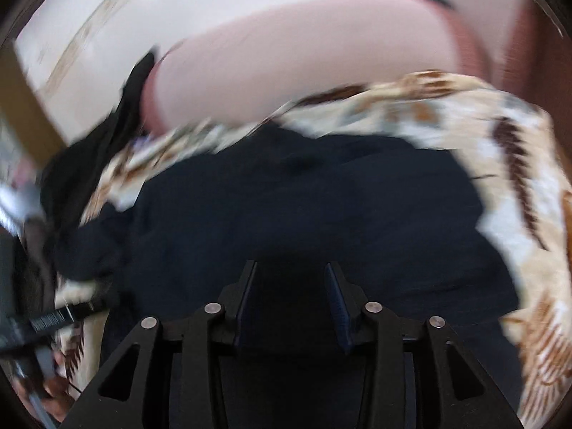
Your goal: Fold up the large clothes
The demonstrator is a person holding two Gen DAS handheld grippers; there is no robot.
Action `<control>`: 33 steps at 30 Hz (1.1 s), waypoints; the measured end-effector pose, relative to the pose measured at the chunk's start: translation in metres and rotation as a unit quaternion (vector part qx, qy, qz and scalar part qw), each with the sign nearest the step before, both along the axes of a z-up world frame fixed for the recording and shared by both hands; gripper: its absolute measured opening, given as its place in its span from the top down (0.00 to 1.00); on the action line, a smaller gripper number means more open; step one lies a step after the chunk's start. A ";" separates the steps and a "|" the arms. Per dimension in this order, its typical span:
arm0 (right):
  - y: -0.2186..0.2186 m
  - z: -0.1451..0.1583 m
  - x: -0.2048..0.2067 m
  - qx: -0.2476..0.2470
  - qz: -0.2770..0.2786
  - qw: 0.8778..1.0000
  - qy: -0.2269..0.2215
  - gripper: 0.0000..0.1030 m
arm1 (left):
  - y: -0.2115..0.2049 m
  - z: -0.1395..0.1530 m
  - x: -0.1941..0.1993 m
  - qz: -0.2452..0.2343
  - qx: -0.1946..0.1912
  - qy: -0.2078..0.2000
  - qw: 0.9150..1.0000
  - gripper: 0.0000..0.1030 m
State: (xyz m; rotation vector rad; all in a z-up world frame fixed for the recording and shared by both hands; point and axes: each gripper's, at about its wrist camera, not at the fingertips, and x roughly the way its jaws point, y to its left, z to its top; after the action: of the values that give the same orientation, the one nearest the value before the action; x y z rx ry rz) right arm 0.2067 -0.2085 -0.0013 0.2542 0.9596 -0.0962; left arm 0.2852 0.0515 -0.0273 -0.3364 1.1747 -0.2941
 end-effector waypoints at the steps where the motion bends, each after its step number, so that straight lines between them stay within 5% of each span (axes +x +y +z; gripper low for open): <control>1: 0.017 -0.007 0.008 -0.013 0.012 1.000 0.021 0.61 | 0.014 0.002 0.003 0.010 -0.001 0.001 1.000 0.53; 11: 0.064 -0.050 0.032 -0.044 0.020 0.995 0.086 0.59 | 0.175 -0.007 0.046 0.168 -0.001 0.034 0.985 0.49; 19: 0.076 -0.050 0.037 -0.077 0.029 0.993 0.087 0.53 | 0.203 -0.037 0.069 0.195 -0.004 0.073 0.978 0.38; 22: 0.073 -0.052 0.039 -0.071 0.029 0.994 0.084 0.53 | 0.198 -0.034 0.073 0.198 -0.008 0.054 0.979 0.33; 24: 0.072 -0.052 0.038 -0.067 0.029 0.994 0.081 0.52 | 0.197 -0.031 0.075 0.198 -0.026 0.040 0.979 0.62; 25: 0.072 -0.053 0.038 -0.066 0.029 0.994 0.080 0.52 | 0.196 -0.030 0.076 0.195 -0.033 0.042 0.979 0.93; 26: 0.072 -0.053 0.038 -0.064 0.029 0.994 0.078 0.52 | 0.195 -0.030 0.076 0.194 -0.038 0.047 0.979 1.00; 33: 0.064 -0.049 0.030 -0.041 0.021 0.997 0.064 0.52 | 0.171 0.014 0.057 0.173 -0.015 -0.016 0.985 1.00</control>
State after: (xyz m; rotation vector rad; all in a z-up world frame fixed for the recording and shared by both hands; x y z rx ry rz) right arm 0.2371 -0.1442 -0.0508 0.1547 1.0852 -0.1145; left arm 0.3427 0.2225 -0.0134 -0.5512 1.0593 -0.0134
